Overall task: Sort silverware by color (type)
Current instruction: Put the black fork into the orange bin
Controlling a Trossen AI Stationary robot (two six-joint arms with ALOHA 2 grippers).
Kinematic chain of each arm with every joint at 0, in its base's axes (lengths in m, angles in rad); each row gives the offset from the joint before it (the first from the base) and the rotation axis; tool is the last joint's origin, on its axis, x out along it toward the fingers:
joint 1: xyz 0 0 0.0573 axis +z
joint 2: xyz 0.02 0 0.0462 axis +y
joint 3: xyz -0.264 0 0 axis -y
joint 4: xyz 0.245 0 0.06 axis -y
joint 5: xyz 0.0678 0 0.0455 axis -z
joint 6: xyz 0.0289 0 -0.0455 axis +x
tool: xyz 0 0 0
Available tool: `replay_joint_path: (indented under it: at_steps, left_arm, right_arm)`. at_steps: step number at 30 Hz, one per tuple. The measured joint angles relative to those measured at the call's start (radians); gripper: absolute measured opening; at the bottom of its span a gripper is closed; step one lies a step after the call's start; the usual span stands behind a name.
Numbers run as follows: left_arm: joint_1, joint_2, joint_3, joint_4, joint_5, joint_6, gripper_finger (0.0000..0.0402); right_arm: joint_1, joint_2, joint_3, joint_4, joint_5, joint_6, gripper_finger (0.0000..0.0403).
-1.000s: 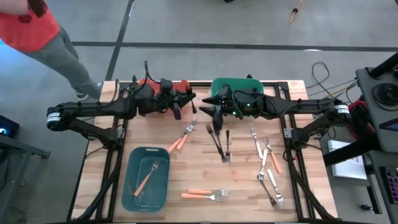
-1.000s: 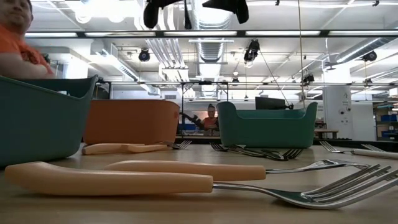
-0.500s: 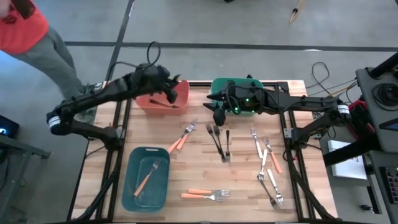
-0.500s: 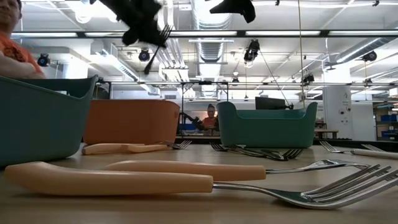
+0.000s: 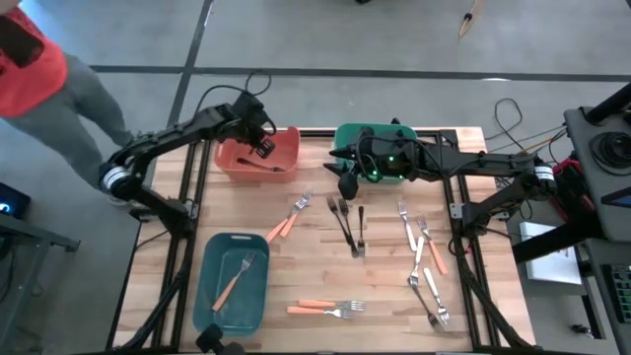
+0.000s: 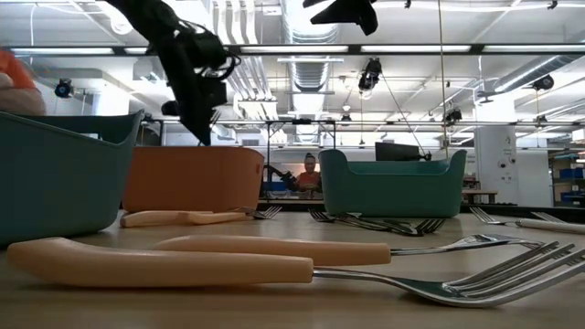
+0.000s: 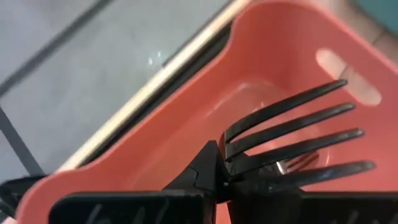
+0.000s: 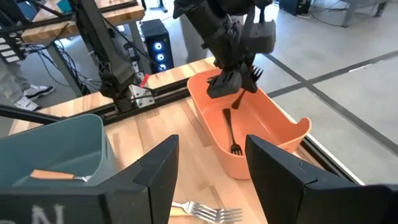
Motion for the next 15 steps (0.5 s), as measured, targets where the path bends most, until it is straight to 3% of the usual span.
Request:
replay_joint_path:
  at_steps: [15]
  left_arm:
    - [-0.006, 0.140, 0.137, -0.165, 0.002, 0.059, 0.0000]
  right_arm:
    - [0.000, 0.000, 0.000, -0.014, 0.002, 0.002, 0.0176]
